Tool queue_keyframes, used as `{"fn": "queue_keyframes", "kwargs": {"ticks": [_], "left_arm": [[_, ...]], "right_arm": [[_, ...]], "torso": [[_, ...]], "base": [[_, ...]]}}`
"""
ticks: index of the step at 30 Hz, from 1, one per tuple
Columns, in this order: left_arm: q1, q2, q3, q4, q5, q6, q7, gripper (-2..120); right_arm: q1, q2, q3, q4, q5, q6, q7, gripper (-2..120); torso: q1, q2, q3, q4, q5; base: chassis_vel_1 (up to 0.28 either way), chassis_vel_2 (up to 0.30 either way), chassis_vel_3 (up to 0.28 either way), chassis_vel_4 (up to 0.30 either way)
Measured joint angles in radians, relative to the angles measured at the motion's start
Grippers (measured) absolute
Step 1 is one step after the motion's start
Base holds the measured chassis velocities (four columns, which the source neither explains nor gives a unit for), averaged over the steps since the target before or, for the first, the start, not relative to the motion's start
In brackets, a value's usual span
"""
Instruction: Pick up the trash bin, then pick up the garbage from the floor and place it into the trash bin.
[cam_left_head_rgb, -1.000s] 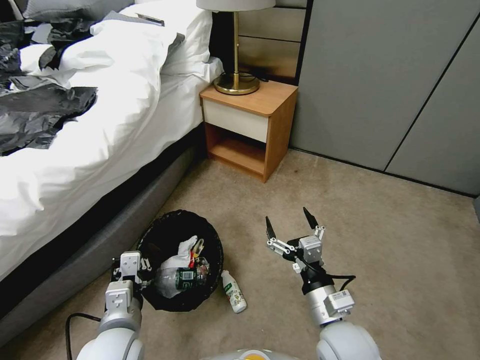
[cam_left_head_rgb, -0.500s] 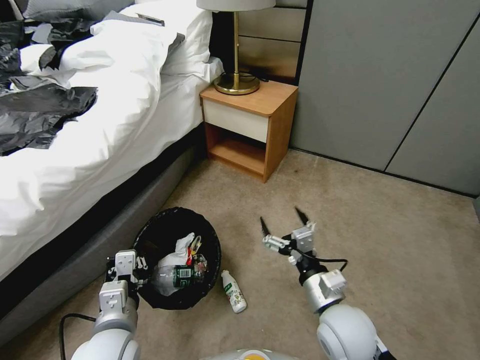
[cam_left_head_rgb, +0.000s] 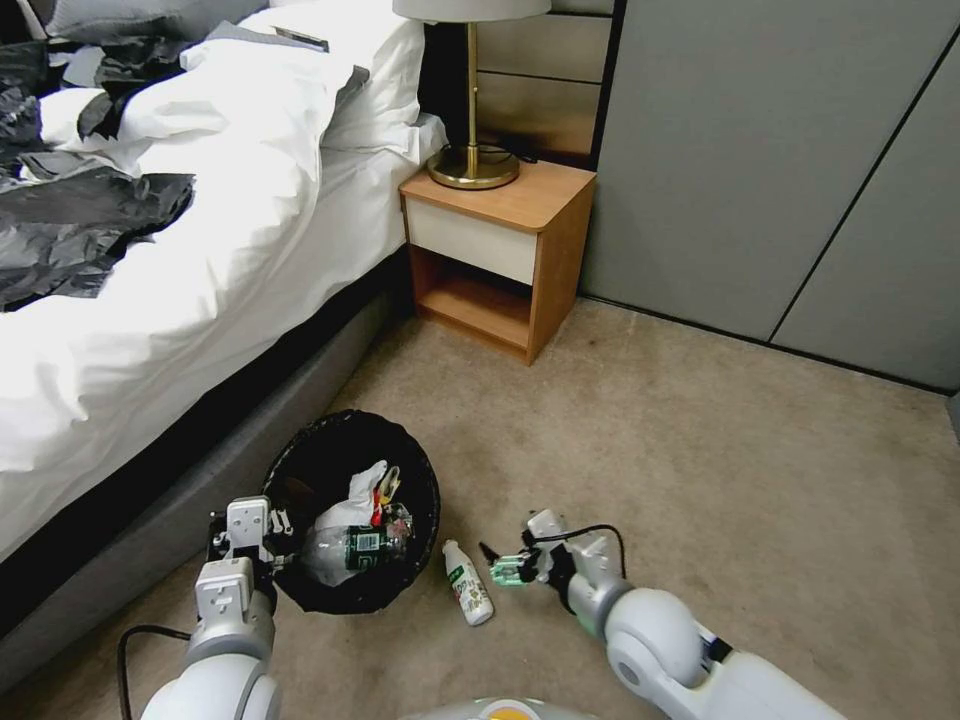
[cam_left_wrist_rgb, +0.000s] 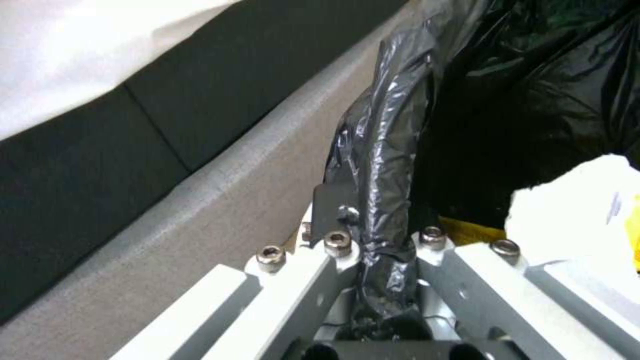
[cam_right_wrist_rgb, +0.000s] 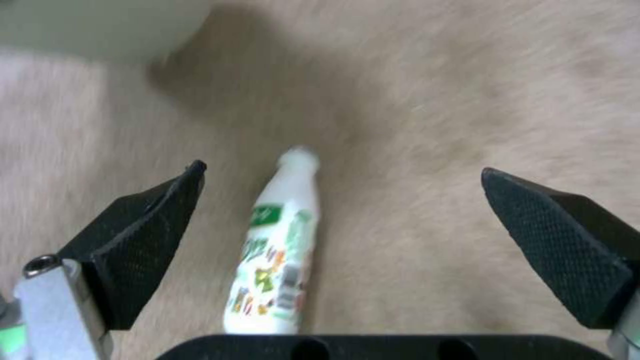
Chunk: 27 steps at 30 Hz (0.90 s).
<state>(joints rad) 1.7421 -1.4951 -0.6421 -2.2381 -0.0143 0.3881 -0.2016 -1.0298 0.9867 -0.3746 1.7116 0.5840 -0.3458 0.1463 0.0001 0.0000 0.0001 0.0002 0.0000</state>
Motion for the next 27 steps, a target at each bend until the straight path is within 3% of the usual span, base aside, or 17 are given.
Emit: {"fn": "queue_keyframes", "kwargs": {"ticks": [3,8,12,27], "left_arm": [[0.003,-0.01,0.002,0.008,0.008,0.0,-0.001,0],[0.0,-0.014,0.007,0.015,0.014,0.0,-0.001,0],[-0.007,-0.014,0.009,0.018,0.016,0.003,-0.002,0],[0.003,-0.017,0.024,0.028,0.024,0.003,-0.003,0]], "right_arm": [[0.077,0.032,-0.113,-0.115,-0.006,0.016,-0.024,100],[0.114,0.113,-0.169,-0.216,-0.029,0.037,-0.05,100],[0.131,0.172,-0.188,-0.278,-0.052,0.053,-0.079,100],[0.136,0.27,-0.174,-0.439,-0.12,0.126,-0.134,98]], "torso": [[0.0,0.0,0.0,-0.0003,-0.0003],[0.0,0.0,0.0,-0.0003,-0.0002],[0.0,0.0,0.0,-0.0001,-0.0002],[0.0,0.0,0.0,-0.0002,0.0]], "base": [[0.0,0.0,0.0,0.0],[0.0,0.0,0.0,0.0],[0.0,0.0,0.0,0.0],[0.0,0.0,0.0,0.0]]}}
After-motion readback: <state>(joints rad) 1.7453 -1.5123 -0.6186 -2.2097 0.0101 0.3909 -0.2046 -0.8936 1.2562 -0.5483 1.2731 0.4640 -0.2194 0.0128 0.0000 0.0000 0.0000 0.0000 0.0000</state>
